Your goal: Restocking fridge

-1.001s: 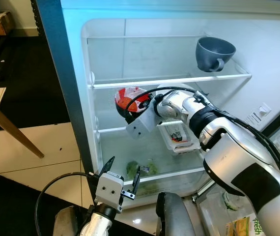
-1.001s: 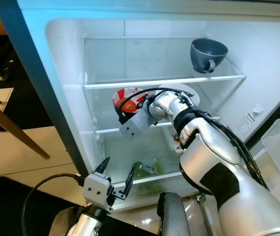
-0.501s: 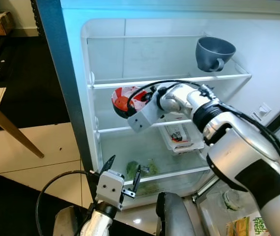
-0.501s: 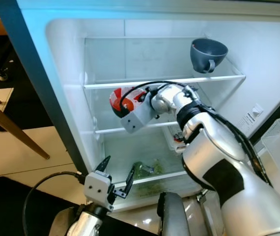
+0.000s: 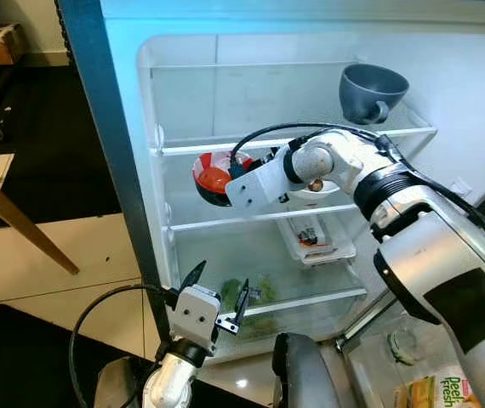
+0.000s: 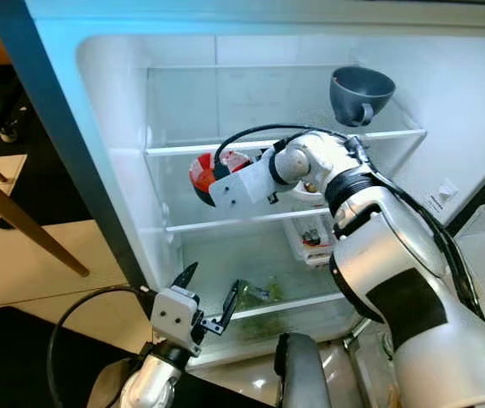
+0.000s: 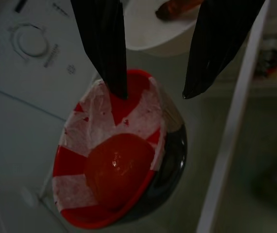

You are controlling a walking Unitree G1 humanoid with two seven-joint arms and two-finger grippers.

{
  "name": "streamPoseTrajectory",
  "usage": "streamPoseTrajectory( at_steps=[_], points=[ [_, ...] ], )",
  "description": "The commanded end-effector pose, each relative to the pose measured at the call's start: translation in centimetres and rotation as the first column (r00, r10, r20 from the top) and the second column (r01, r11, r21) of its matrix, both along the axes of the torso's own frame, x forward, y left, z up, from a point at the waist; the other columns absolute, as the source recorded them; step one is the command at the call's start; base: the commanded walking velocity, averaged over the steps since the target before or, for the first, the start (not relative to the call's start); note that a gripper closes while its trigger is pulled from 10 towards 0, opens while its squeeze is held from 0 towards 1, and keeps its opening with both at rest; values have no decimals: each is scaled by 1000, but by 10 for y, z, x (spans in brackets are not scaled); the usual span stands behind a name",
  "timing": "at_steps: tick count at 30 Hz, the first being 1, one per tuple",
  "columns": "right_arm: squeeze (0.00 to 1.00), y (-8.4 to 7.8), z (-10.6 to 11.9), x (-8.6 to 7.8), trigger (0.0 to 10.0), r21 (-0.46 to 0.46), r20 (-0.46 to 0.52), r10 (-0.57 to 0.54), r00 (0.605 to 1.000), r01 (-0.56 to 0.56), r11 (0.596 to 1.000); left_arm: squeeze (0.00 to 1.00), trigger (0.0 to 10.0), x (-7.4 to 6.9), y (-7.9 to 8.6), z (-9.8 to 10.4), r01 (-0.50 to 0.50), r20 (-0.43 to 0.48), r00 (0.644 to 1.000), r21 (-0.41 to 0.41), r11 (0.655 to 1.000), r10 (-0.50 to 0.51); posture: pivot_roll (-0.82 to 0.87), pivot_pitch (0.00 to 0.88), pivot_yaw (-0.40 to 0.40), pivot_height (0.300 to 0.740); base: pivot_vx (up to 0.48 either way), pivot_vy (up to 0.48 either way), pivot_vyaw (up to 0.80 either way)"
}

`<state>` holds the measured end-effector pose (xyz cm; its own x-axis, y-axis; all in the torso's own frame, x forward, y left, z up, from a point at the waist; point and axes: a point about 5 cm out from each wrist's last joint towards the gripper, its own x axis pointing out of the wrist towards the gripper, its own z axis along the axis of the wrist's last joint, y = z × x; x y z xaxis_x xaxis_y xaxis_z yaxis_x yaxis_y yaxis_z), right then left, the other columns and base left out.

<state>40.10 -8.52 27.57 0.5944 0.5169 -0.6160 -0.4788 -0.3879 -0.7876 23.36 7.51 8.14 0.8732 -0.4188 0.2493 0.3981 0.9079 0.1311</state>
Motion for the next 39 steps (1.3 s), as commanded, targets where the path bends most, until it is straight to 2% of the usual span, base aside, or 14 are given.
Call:
streamPoseTrajectory(
  at_steps=[1,6,10,17,25,28,29,30,32,34,35,36,37,39],
  points=[
    [0,-4,3,-1,10000,32,-27,8,1000,-7,999,0,10000,-2,1,-7,13,-27,1000,25,1000,-12,36,118,-60,456,0,0,0],
    [0,-13,5,-4,10000,107,-98,15,995,-4,994,0,10000,0,3,-8,17,-27,1000,31,999,-16,36,113,-48,456,0,0,0],
    [0,-29,2,-7,10000,175,-174,17,985,14,985,0,10000,1,5,-8,22,-26,999,40,999,-21,35,111,-43,456,0,0,0],
    [0,-53,-19,-12,10000,277,-293,19,956,65,959,0,10000,2,4,-9,29,-27,999,43,999,-28,33,108,-35,456,0,0,0],
    [0,-67,-38,-19,10000,369,-390,46,920,111,923,0,10000,2,4,-9,35,-28,999,48,998,-33,35,105,-33,456,0,0,0],
    [0,-78,-46,-24,10000,475,-448,86,890,156,866,0,10000,3,5,-10,35,-29,999,53,998,-33,35,99,-30,456,0,0,0],
    [0,-78,-46,-24,10000,475,-448,86,890,156,866,0,10000,3,5,-10,35,-29,999,53,998,-33,35,99,-30,456,0,0,0],
    [0,-83,-51,-26,10000,530,-466,107,878,180,829,0,10000,3,6,-11,35,-31,999,55,998,-33,32,95,-28,456,0,0,0],
    [0,-83,-51,-26,10000,530,-466,107,878,180,829,0,10000,3,6,-11,35,-31,999,55,998,-33,32,95,-28,456,0,0,0],
    [0,-93,-76,-33,10000,637,-499,111,859,277,720,0,10000,4,7,-13,40,-36,999,64,997,-38,27,85,-21,456,0,0,0],
    [0,-93,-76,-33,10000,637,-499,111,859,277,720,0,10000,4,7,-13,40,-36,999,64,997,-38,27,85,-21,456,0,0,0],
    [0,-98,-93,-38,10000,658,-514,87,853,327,678,0,10000,5,8,-14,43,-39,998,68,997,-40,29,81,-18,456,0,0,0],
    [0,-98,-93,-38,10000,658,-514,87,853,327,678,0,10000,5,8,-14,43,-39,998,68,997,-40,29,81,-18,456,0,0,0],
    [0,-107,-119,-46,10000,671,-548,35,836,413,616,0,10000,5,8,-16,50,-44,998,79,996,-47,29,76,-11,456,0,0,0]
  ],
)
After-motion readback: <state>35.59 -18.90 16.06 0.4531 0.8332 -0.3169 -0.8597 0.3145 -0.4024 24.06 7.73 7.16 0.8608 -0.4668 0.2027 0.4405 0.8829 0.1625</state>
